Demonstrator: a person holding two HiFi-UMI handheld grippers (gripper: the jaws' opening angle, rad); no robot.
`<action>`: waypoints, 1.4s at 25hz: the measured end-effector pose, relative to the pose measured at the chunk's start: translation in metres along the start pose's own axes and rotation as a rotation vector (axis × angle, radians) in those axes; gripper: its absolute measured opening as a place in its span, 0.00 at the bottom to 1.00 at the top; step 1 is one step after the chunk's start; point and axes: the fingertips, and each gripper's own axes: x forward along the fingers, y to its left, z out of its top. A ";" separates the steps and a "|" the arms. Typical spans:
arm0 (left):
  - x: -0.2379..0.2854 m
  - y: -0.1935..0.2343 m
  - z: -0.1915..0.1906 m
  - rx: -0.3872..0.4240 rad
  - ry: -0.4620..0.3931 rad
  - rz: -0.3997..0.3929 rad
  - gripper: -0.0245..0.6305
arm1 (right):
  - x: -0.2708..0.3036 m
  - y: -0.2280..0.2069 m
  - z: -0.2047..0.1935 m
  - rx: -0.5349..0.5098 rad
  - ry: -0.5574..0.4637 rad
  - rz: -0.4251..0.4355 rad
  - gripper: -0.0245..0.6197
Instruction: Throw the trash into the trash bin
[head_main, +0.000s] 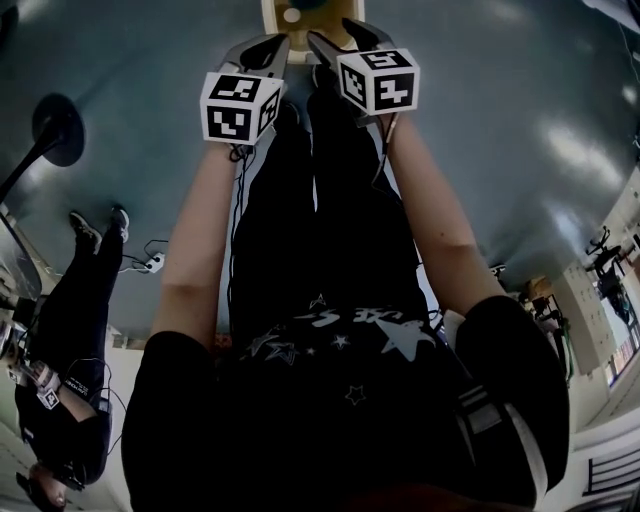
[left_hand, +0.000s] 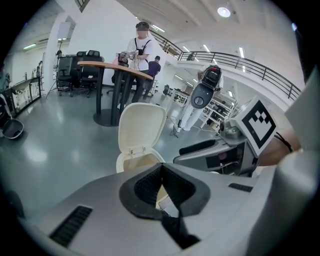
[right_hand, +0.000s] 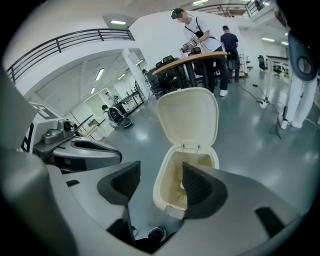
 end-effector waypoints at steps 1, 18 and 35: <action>-0.002 -0.002 0.001 0.006 -0.002 -0.004 0.05 | -0.003 0.001 0.001 0.002 -0.005 -0.009 0.45; -0.070 -0.048 0.026 0.036 -0.083 -0.085 0.05 | -0.081 0.053 0.021 -0.019 -0.110 -0.088 0.23; -0.135 -0.100 0.043 0.086 -0.159 -0.145 0.05 | -0.177 0.089 0.022 -0.048 -0.201 -0.104 0.11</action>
